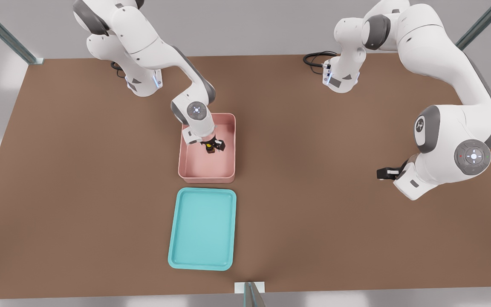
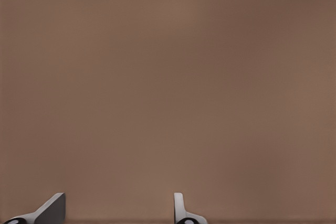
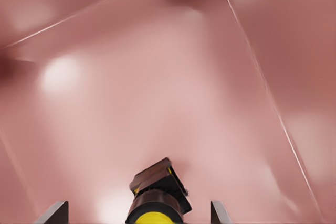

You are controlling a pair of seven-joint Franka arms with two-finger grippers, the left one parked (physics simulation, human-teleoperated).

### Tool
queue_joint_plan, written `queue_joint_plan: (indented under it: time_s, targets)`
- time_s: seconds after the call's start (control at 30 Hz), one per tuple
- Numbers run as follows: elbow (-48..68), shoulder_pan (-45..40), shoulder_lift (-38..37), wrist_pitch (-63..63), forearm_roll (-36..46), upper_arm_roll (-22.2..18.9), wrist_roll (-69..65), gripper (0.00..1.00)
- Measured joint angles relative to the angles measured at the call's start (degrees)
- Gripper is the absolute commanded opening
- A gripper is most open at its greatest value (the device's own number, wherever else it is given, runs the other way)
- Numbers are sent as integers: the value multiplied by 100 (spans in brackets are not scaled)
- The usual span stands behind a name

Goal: The left arm remains still, and the right arm places the button from the box into the tray

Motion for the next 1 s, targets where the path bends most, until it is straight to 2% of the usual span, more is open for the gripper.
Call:
queue_joint_plan:
  time_s: [0.17, 0.2, 0.23, 0.27, 0.33, 0.4, 0.57, 0.7, 0.83, 0.93, 1.0]
  targets:
    - [-126, -7, -20, 75, 1, 0, 227, 100]
    - [-135, -8, -19, 84, 1, 0, 266, 95]
    - [-139, -8, -17, 94, 4, 0, 303, 80]
    - [-140, -9, -16, 106, 6, 0, 344, 74]
    - [-136, -9, -11, 121, 6, 0, 423, 68]
    - [-135, -9, -10, 131, 4, 0, 498, 58]
    - [-134, -8, -14, 157, 1, 1, 659, 40]
    - [-129, -16, -151, 132, 14, -4, 741, 40]
    - [183, -52, -701, -246, 21, -53, 808, 40]
    - [1402, -367, -825, -951, 11, -122, 836, 40]
    - [2333, -869, -529, -1405, -11, -128, 835, 41]
